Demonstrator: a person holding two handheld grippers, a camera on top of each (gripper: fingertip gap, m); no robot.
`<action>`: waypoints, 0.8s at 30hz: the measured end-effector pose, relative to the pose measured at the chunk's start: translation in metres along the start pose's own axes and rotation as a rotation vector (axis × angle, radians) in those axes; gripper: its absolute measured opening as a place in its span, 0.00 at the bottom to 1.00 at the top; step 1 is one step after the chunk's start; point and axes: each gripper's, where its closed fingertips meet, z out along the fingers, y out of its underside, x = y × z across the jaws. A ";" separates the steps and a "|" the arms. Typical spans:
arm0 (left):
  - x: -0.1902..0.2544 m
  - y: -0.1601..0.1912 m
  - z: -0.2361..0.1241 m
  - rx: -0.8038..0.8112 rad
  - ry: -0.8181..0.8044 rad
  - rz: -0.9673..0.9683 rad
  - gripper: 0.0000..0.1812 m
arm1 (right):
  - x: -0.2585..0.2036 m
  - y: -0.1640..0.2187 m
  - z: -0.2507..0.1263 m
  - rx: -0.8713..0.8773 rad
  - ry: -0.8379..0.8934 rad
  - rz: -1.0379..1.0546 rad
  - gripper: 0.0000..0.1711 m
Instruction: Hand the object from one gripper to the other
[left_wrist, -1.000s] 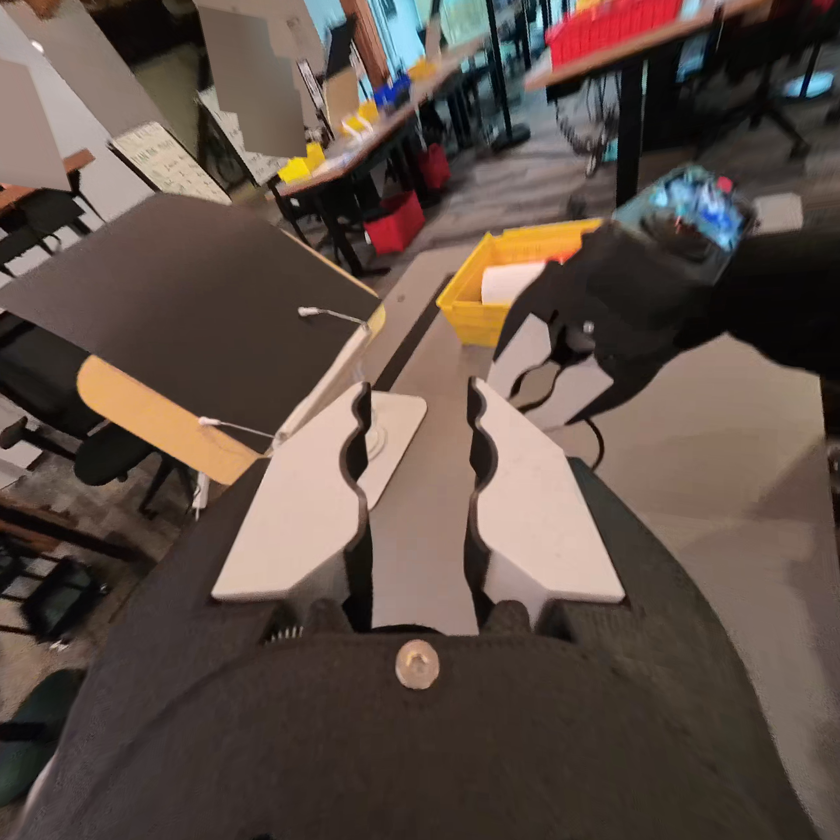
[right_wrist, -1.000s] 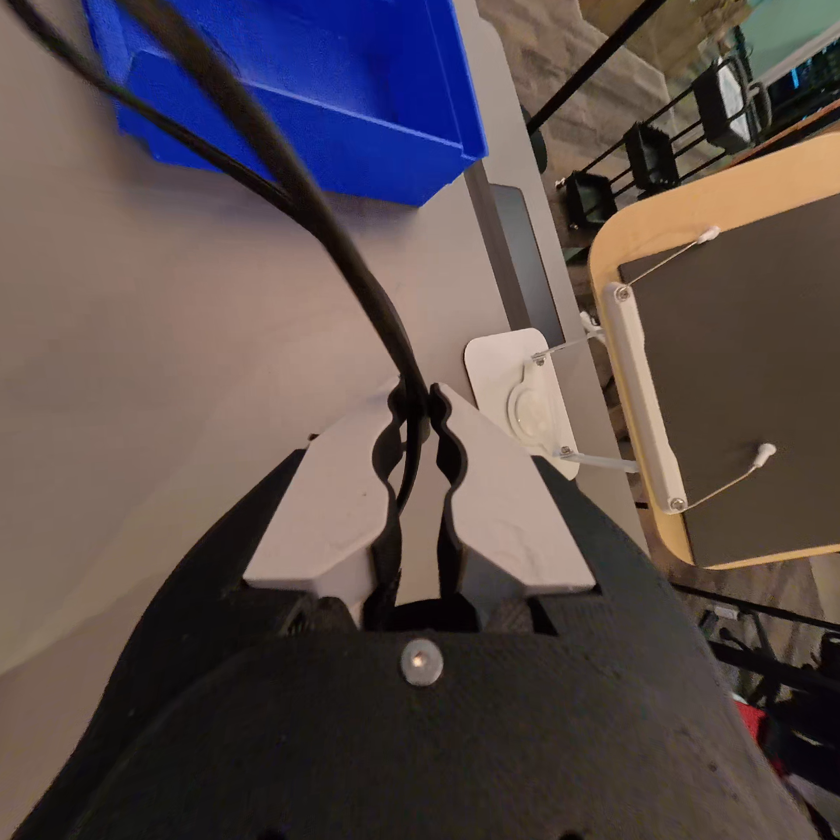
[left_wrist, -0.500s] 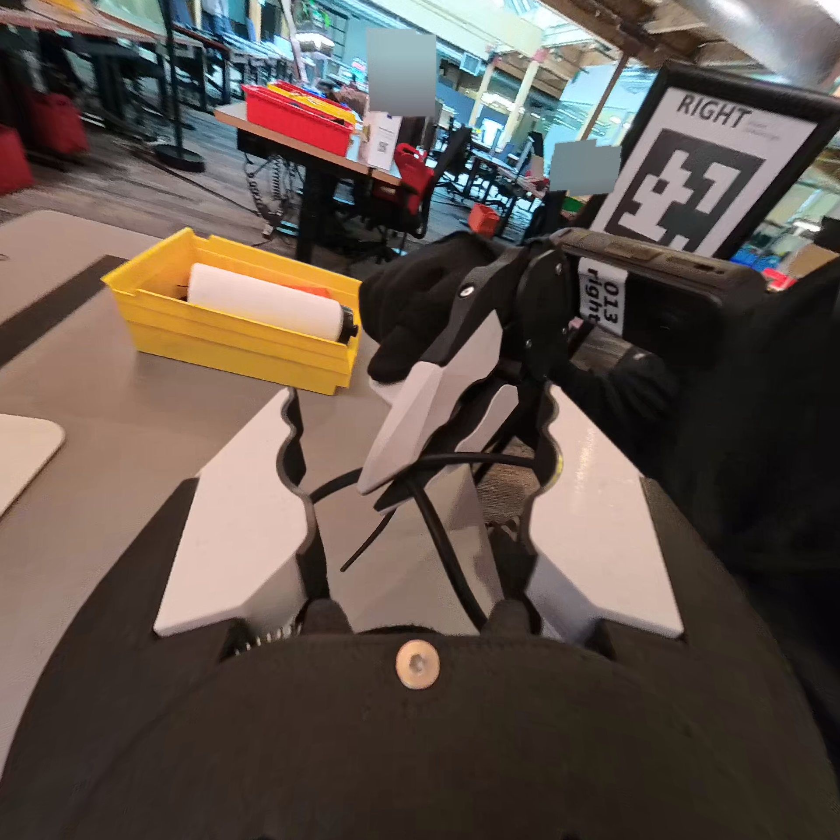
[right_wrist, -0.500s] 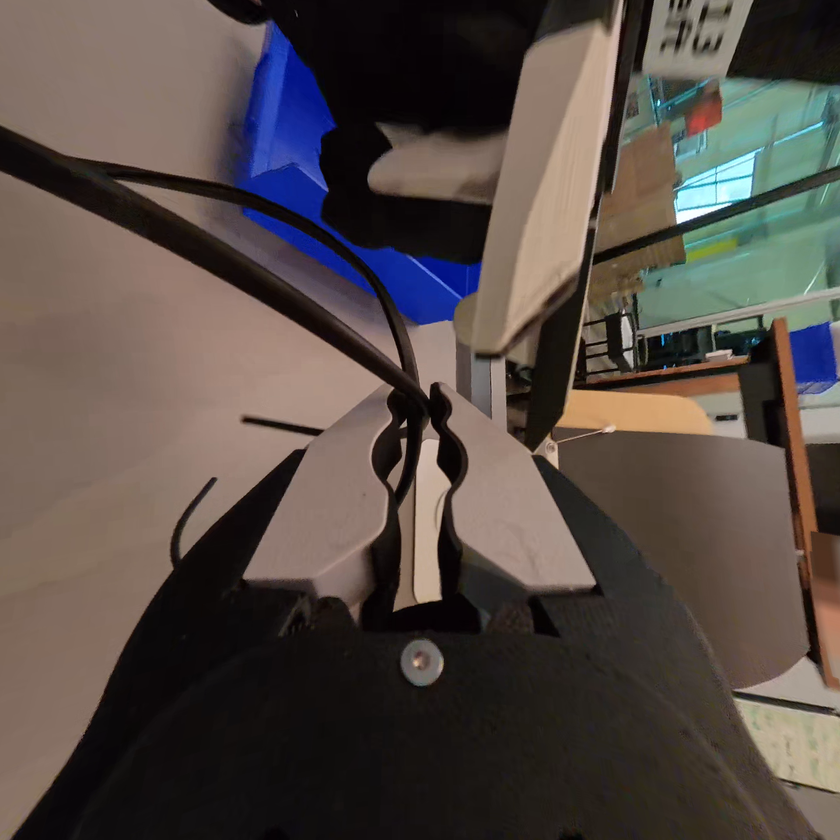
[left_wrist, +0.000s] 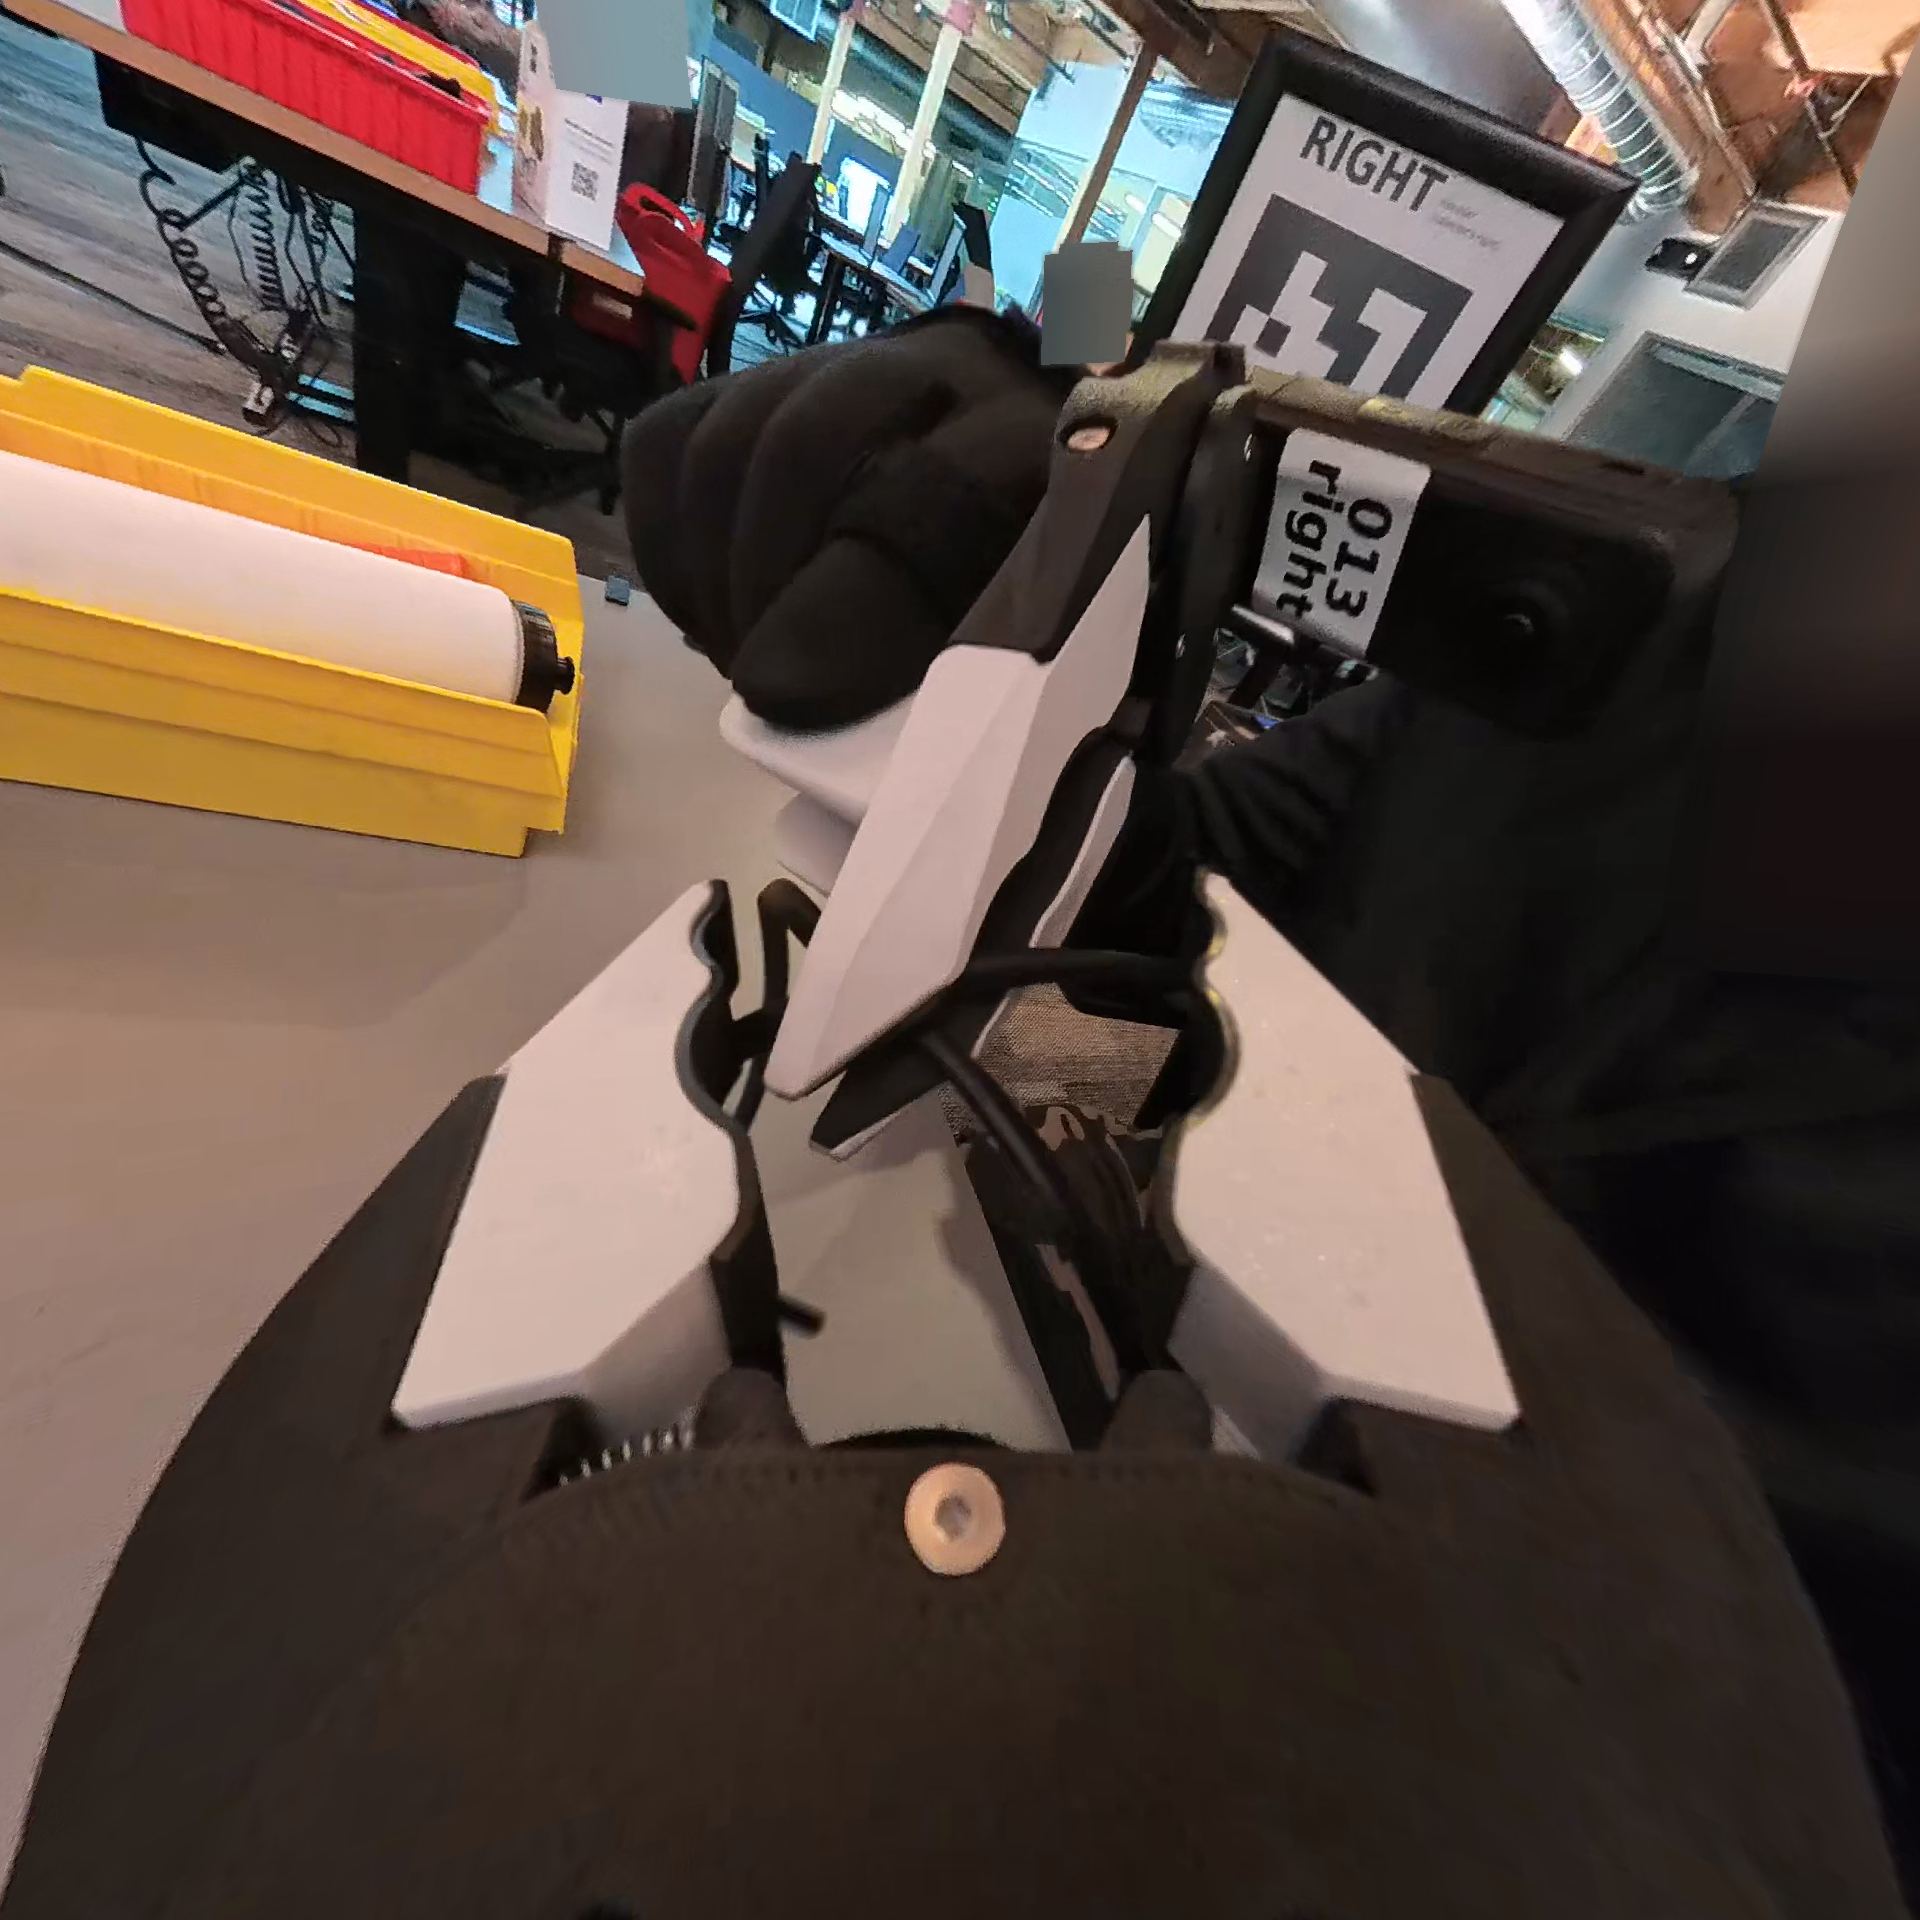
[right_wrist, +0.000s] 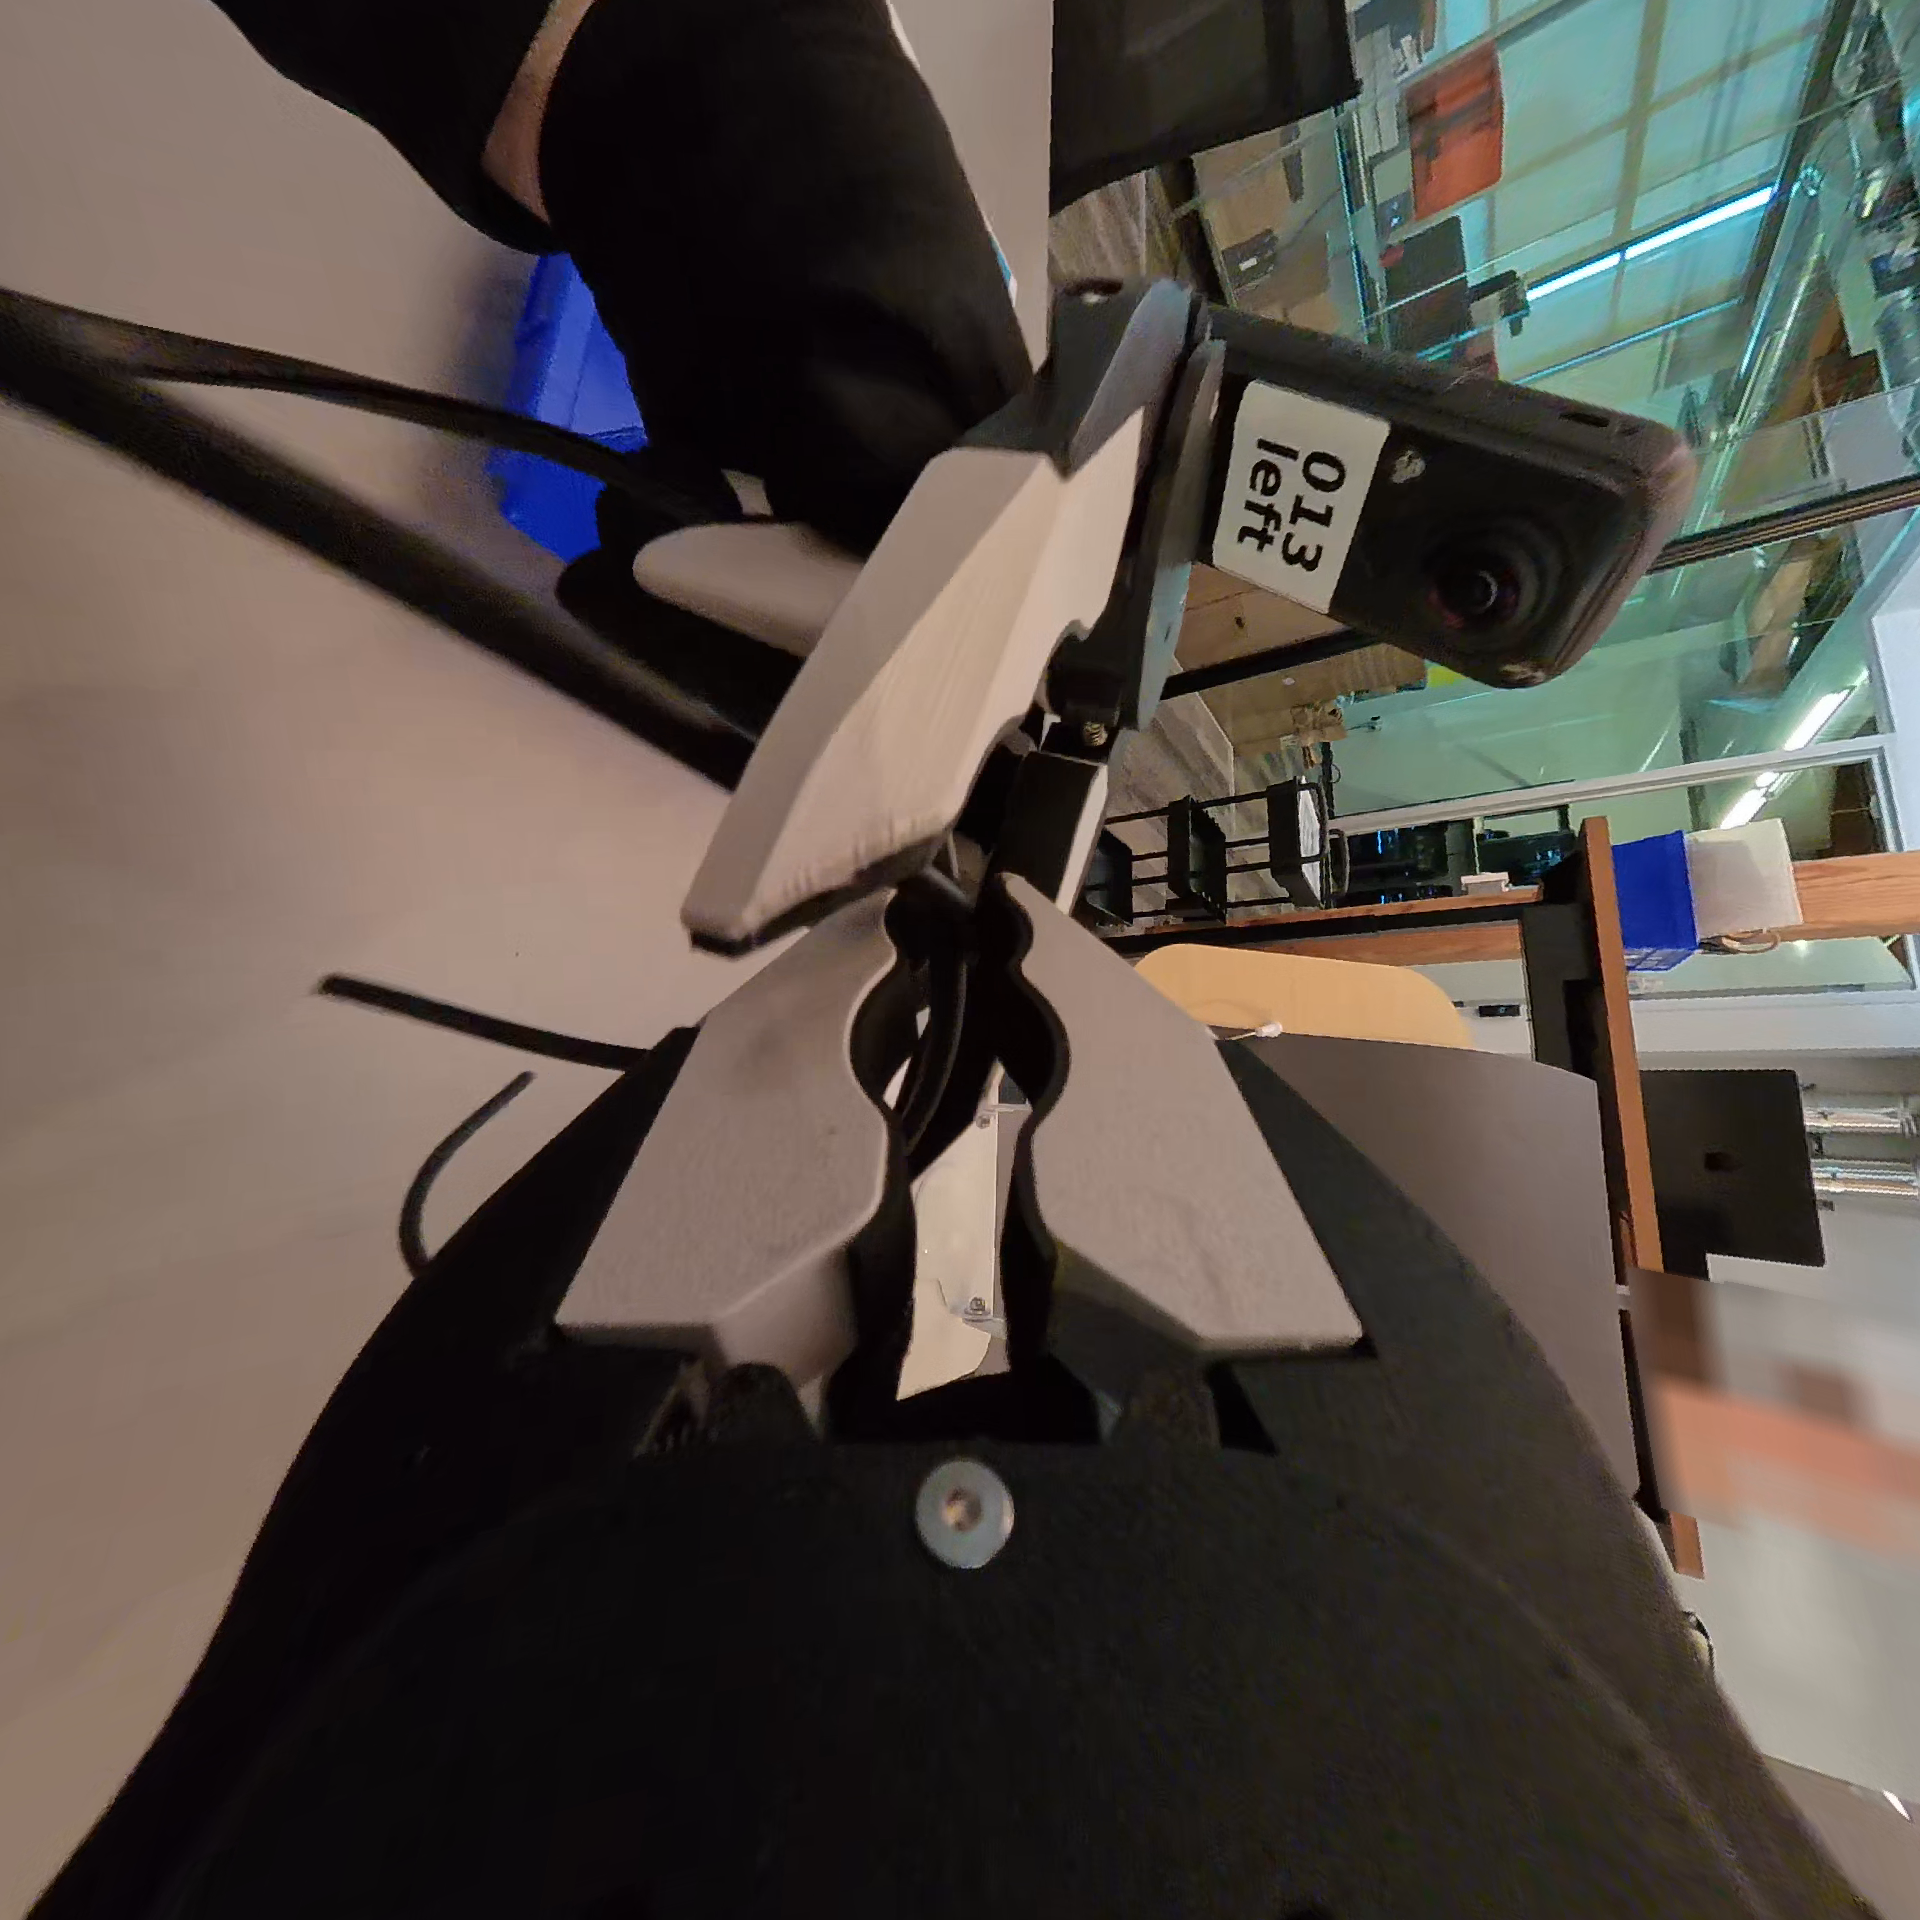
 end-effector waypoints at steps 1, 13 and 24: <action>0.000 0.000 0.000 0.003 0.005 0.004 0.43 | 0.001 -0.001 -0.001 0.009 0.001 0.008 0.04; -0.003 0.003 -0.005 0.011 0.017 0.022 0.28 | 0.013 -0.001 -0.011 0.067 0.030 0.090 0.04; 0.002 0.002 -0.007 0.034 0.062 0.050 0.10 | 0.024 -0.001 -0.017 0.101 0.065 0.163 0.05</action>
